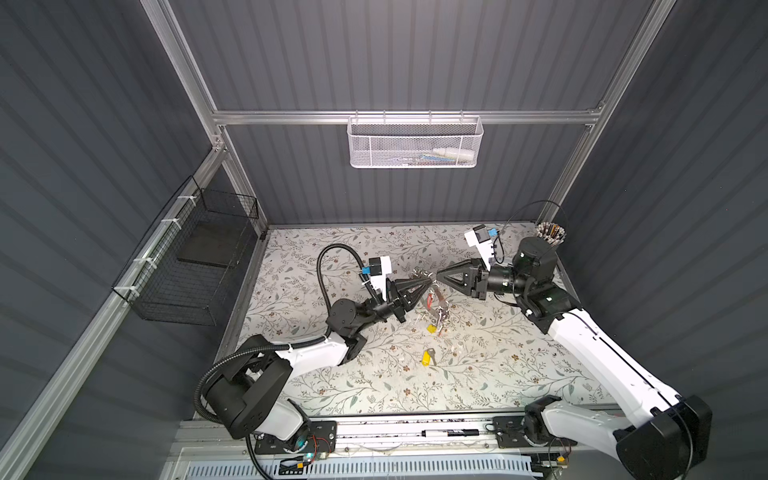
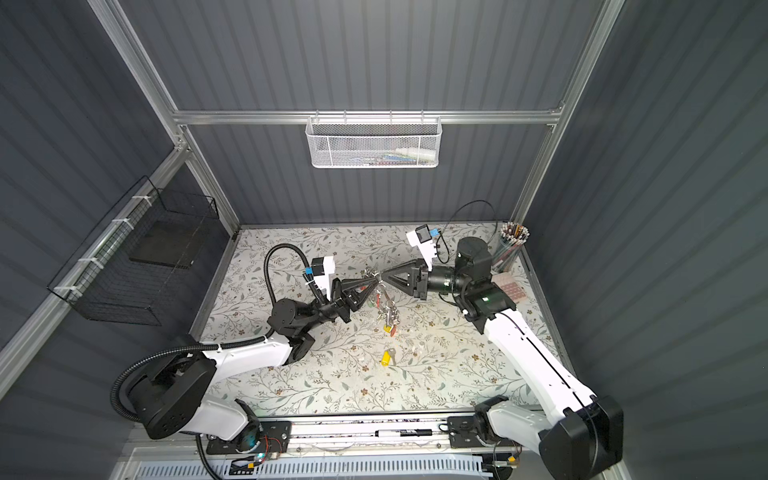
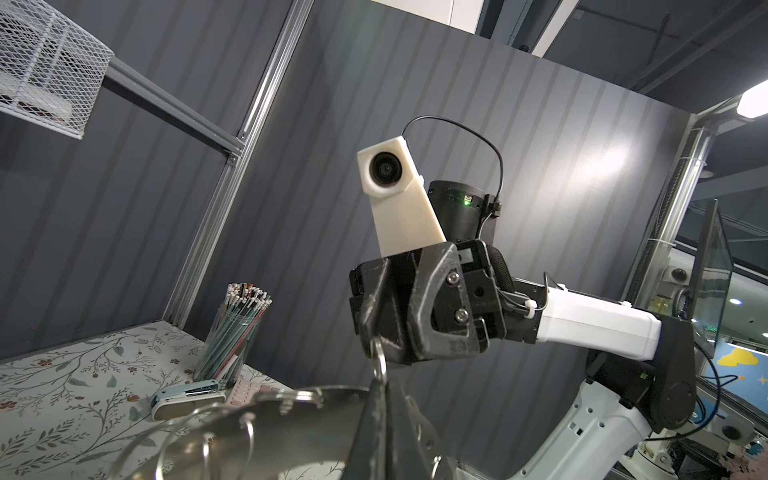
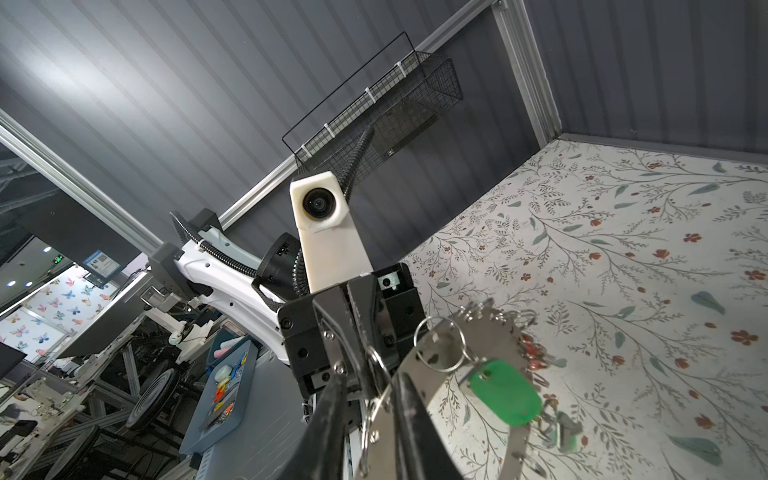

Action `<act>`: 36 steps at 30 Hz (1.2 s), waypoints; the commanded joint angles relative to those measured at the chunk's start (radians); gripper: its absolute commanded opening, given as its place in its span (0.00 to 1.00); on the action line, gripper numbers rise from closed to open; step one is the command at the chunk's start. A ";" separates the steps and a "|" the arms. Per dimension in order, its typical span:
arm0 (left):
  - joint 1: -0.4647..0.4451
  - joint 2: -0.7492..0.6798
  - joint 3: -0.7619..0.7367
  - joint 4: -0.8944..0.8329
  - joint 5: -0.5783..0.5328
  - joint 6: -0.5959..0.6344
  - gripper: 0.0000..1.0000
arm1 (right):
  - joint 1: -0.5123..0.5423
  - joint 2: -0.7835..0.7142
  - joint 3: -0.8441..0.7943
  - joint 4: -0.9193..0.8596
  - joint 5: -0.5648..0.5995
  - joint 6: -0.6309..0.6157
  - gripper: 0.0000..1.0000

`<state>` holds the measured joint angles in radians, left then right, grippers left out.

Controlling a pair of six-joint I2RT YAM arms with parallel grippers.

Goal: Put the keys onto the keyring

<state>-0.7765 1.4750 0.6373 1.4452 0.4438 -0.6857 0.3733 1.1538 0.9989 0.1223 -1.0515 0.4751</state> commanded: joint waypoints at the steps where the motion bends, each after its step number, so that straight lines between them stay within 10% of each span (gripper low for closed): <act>1: -0.014 -0.004 0.020 0.084 0.002 -0.004 0.00 | 0.009 0.013 -0.004 0.017 -0.012 0.005 0.22; 36: -0.018 0.001 0.025 0.085 0.000 0.005 0.00 | -0.014 -0.005 -0.052 0.068 -0.062 0.047 0.15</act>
<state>-0.7914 1.4754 0.6373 1.4452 0.4419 -0.6853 0.3565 1.1599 0.9543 0.1558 -1.0935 0.5133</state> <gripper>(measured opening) 0.050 0.154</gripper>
